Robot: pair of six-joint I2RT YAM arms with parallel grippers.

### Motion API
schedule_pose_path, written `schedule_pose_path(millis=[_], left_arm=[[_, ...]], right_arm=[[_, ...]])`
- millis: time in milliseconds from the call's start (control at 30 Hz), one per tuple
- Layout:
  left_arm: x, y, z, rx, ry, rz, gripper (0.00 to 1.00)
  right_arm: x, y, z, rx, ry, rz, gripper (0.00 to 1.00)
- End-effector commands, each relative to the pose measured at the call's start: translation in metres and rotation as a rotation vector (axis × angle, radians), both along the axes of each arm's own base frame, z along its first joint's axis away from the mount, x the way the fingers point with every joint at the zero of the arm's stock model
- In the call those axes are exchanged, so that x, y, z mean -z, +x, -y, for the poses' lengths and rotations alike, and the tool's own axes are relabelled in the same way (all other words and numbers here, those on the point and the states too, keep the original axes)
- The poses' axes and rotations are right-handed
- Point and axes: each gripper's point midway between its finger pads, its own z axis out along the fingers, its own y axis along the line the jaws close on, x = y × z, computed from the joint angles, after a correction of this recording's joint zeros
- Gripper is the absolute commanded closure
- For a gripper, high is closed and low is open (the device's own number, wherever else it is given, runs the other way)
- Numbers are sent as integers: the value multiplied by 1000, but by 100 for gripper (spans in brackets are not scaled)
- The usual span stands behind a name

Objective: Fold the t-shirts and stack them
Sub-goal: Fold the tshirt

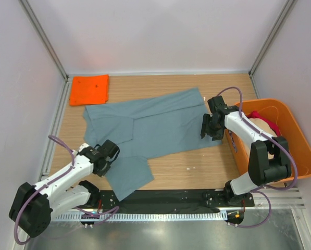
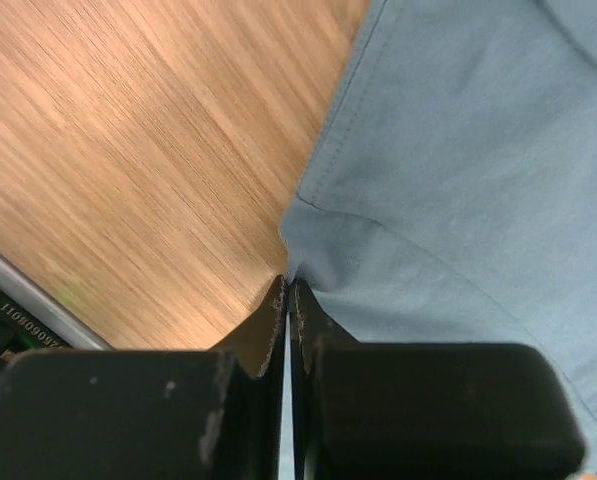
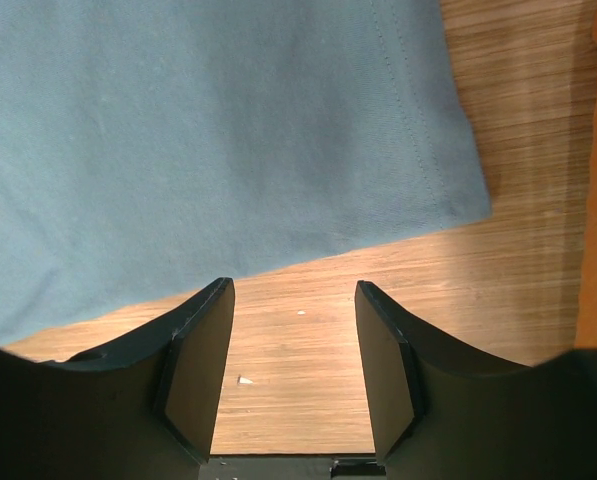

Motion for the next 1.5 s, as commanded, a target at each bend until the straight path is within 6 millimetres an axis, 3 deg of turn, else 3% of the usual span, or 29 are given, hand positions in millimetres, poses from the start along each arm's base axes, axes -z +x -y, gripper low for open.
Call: schedule_pose_path(millis=[0, 167, 433, 533, 733, 1100, 1467], left_arm=[[-29, 11, -17, -14, 94, 73, 100], [-59, 3, -33, -19, 151, 81, 100], [-72, -17, -45, -80, 152, 72, 100], [-79, -14, -47, -89, 134, 127, 100], [-74, -9, -38, -67, 108, 118, 100], [-79, 3, -31, -13, 108, 132, 100], [-83, 5, -32, -17, 114, 147, 100]], right_arm=[[-10, 3, -1, 2, 12, 30, 43], [-8, 0, 2, 15, 2, 16, 43], [-2, 0, 10, 104, -25, 18, 44], [0, -10, 15, 149, -38, 21, 47], [13, -36, 29, 226, -83, 5, 49], [18, -19, 45, 358, -134, 143, 52], [50, -34, 45, 368, -147, 73, 54]])
